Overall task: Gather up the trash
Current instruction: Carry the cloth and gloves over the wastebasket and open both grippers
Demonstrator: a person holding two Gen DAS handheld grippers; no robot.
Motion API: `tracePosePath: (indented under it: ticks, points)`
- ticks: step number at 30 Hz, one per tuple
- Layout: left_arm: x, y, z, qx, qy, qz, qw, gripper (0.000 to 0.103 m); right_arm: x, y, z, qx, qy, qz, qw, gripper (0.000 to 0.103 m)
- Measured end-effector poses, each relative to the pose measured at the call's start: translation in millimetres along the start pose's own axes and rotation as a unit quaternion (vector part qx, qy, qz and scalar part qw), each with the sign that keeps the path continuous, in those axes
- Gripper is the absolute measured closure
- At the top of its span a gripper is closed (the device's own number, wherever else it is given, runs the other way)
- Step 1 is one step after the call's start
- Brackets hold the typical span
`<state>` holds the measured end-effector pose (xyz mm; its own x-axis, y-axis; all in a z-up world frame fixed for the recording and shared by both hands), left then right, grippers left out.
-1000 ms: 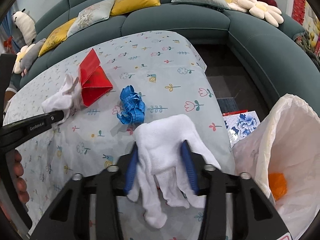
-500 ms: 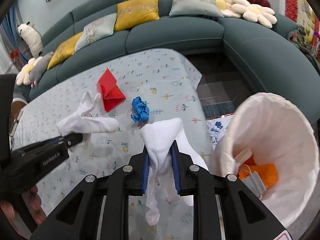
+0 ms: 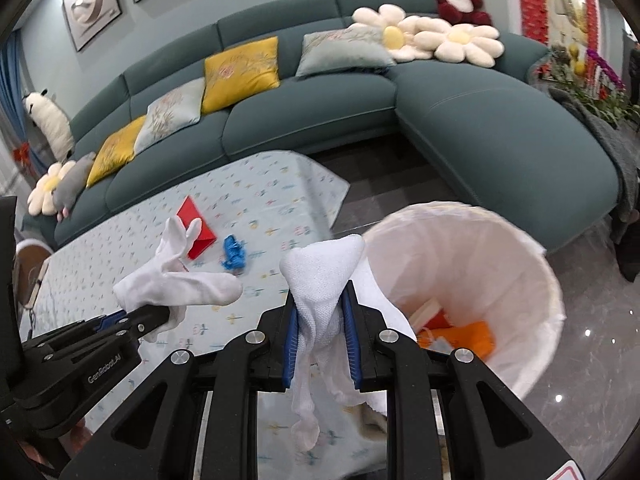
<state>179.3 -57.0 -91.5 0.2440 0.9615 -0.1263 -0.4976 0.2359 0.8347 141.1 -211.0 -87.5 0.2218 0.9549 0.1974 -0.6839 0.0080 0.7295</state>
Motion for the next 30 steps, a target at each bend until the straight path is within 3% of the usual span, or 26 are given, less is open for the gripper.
tracePosePath:
  ticks: [11, 25, 27, 30]
  points:
    - [-71.1, 3.2, -6.5, 0.005, -0.052, -0.027, 0.9983, 0.087, -64.9, 28.2, -7.0, -0.021, -0.039, -0.026, 0.999, 0.083]
    - [-136.8, -30.3, -7.5, 0.045, -0.086, -0.063, 0.9932, 0.083, -127.0, 26.5, -10.0, -0.020, -0.079, -0.052, 0.995, 0.083]
    - [-141.9, -33.7, -6.4, 0.042, -0.088, -0.062, 0.9933, 0.067, -130.5, 24.7, -10.7, -0.018, -0.082, -0.053, 0.995, 0.083]
    - [-146.1, -36.1, -5.8, 0.039, -0.089, -0.063, 0.9932, 0.061, -134.4, 20.6, -10.3, -0.015, -0.086, -0.052, 0.995, 0.083]
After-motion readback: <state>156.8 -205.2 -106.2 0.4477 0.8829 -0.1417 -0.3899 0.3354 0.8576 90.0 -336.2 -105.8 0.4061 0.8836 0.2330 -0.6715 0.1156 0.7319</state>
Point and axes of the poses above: each gripper's, at about its wrist camera, not at the fingertips, and y roughly against the way its jaws point, x to its left, z to its top, the point moved 7 cm from there along -y, roughly the way its jaws point, and after that the axes turned 1 degree about y, right-handed, at the moved point
